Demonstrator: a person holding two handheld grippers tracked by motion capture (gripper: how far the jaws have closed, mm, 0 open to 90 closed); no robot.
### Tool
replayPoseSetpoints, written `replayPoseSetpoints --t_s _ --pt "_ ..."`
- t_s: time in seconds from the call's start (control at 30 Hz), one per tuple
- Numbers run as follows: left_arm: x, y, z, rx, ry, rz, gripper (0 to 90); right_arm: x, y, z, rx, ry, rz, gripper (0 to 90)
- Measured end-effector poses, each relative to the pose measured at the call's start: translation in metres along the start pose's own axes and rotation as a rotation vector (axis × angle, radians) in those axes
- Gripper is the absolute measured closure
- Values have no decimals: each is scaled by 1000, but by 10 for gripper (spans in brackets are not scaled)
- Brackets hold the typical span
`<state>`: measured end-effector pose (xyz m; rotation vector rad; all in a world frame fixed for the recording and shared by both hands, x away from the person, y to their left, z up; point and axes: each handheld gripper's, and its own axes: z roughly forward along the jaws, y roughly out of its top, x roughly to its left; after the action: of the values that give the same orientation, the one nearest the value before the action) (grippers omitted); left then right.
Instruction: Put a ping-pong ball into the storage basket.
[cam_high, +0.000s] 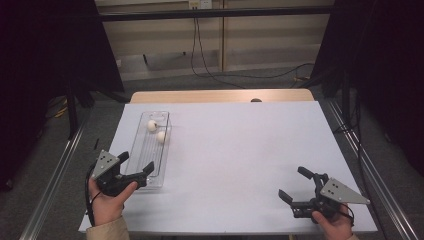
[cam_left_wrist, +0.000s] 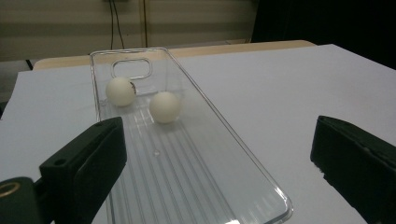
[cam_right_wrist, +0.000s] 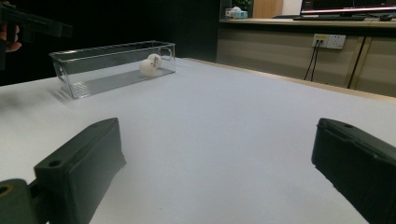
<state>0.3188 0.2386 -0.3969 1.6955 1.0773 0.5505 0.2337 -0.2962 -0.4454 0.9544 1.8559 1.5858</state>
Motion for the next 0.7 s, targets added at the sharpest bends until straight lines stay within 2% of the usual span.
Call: replayPoseSetpoints --t_s 0.47,0.7 --pt "-2 -7 -3 3 2 33 36 0 0 0 0 1 2 15" --pt "-4 -9 -4 4 1 37 36 0 0 0 -2 1 4 15"
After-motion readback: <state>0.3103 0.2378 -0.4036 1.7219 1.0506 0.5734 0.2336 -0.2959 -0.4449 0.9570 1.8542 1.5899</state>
